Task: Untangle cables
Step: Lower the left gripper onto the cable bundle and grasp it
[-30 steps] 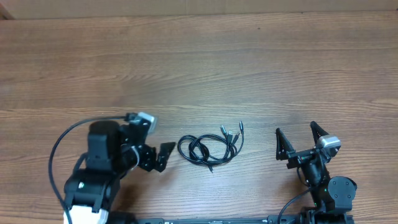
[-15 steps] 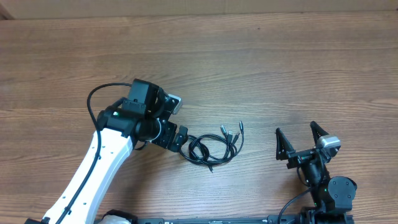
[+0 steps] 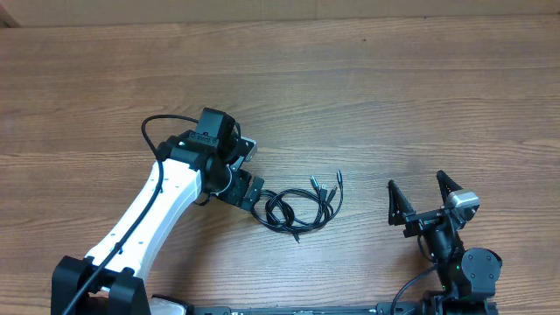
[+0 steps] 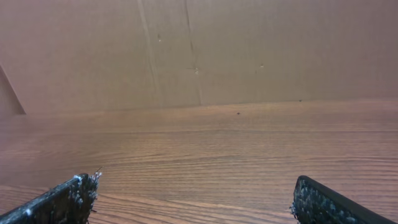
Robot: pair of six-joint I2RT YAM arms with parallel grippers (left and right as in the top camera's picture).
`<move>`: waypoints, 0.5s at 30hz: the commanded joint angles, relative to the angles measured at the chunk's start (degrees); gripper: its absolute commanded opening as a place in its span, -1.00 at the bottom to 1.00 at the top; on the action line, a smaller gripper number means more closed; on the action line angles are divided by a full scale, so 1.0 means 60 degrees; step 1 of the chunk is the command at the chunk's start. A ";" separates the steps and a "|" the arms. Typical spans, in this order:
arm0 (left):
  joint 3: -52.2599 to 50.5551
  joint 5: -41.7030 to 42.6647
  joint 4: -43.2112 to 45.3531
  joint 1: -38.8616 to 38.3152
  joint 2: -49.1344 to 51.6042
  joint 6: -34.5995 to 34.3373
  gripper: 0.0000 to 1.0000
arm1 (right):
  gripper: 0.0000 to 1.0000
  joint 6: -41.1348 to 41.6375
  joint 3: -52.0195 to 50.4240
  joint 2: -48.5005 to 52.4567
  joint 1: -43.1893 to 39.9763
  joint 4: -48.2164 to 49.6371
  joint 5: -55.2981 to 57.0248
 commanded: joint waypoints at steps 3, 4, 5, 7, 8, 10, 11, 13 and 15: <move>0.0135 0.0062 0.0040 -0.0069 0.0076 -0.0430 0.99 | 1.00 -0.0033 -0.0098 -0.0084 0.0044 0.0058 0.0098; 0.0124 0.0062 -0.0015 -0.0087 0.0080 -0.0608 0.99 | 1.00 -0.0033 -0.0098 -0.0084 0.0044 0.0058 0.0098; 0.0066 0.0040 0.0015 -0.0160 0.0076 -0.0590 0.99 | 1.00 -0.0033 -0.0098 -0.0084 0.0044 0.0058 0.0098; -0.0200 -0.0244 0.0448 -0.0448 0.0095 -0.0601 0.99 | 1.00 -0.0033 -0.0098 -0.0084 0.0044 0.0058 0.0102; -0.0364 -0.0474 0.0688 -0.0503 0.0095 -0.0678 0.99 | 1.00 -0.0033 -0.0098 -0.0084 0.0044 0.0058 0.0098; -0.1151 -0.1147 0.1341 -0.0499 0.0095 -0.0812 0.99 | 1.00 -0.0033 -0.0098 -0.0084 0.0044 0.0058 0.0102; -0.1545 -0.1169 0.1840 -0.0503 0.0095 -0.0849 1.00 | 1.00 -0.0033 -0.0098 -0.0084 0.0044 0.0058 0.0098; -0.1690 -0.1169 0.1898 -0.0503 0.0095 -0.0823 1.00 | 1.00 -0.0033 -0.0098 -0.0084 0.0044 0.0058 0.0102; -0.1923 -0.1173 0.2226 -0.0503 0.0113 -0.0736 1.00 | 1.00 -0.0033 -0.0098 -0.0084 0.0044 0.0058 0.0098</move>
